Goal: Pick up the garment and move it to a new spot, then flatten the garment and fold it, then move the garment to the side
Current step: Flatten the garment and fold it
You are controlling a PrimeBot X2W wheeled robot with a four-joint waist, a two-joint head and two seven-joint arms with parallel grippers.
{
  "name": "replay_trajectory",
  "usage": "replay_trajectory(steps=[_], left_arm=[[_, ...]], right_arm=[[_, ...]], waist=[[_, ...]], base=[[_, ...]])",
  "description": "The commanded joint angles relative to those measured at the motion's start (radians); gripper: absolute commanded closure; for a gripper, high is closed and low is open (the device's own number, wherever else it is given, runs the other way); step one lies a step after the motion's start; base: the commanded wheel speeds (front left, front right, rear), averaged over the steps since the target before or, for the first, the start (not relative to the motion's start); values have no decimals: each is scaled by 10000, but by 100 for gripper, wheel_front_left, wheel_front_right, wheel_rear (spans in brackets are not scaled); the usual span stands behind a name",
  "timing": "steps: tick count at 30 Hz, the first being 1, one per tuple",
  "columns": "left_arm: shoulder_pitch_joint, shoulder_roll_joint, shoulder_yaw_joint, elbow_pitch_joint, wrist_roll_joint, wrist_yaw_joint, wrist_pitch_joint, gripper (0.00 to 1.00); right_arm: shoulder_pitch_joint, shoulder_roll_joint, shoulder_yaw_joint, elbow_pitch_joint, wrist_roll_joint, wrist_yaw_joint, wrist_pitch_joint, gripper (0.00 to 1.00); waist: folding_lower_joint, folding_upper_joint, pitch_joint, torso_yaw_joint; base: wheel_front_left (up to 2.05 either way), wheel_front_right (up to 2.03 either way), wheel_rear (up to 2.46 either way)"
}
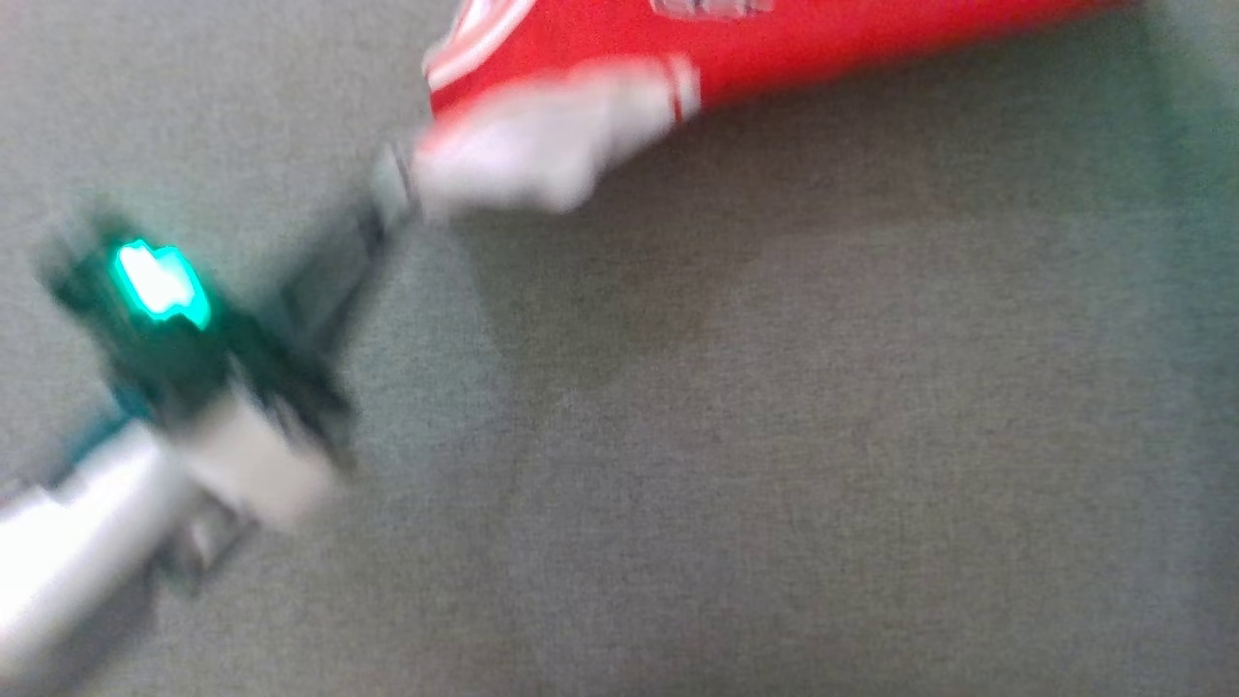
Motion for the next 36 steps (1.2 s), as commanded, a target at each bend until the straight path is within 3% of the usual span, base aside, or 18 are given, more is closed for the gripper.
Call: replay_trajectory(steps=[1,2,9,16,22,36], left_arm=[[744,456,347,-428,-108,294,-40,100],[744,456,347,-428,-108,294,-40,100],[3849,-108,250,-549,-132,717,-40,100],[5304,-376,578,-487,-75,151,-41,100],[4644,-620,1258,-20,260,-484,-41,100],[182,-1081,2259,1393,1007,-1762,587,100]], right_arm=[[1371,-82,-594,-568,-312,65,-52,100],[1371,-82,-594,-568,-312,65,-52,100],[5345,945,-2351,-1682,-1516,65,-52,100],[7186,1415,-3143,-2501,-1804,65,1,100],[6775,1685,-3129,-2550,-1441,65,313,100],[3830,1358,-2651,-1872,-928,65,1028,100]], waist=[[3,0,-495,-37],[3,0,-495,-37],[3,0,-1273,-139],[3,0,-1374,-170],[3,0,-1131,-187],[3,0,-125,-257]], base=[[0,0,0],[0,0,0],[0,0,0],[0,0,0],[0,0,0],[0,0,0]])
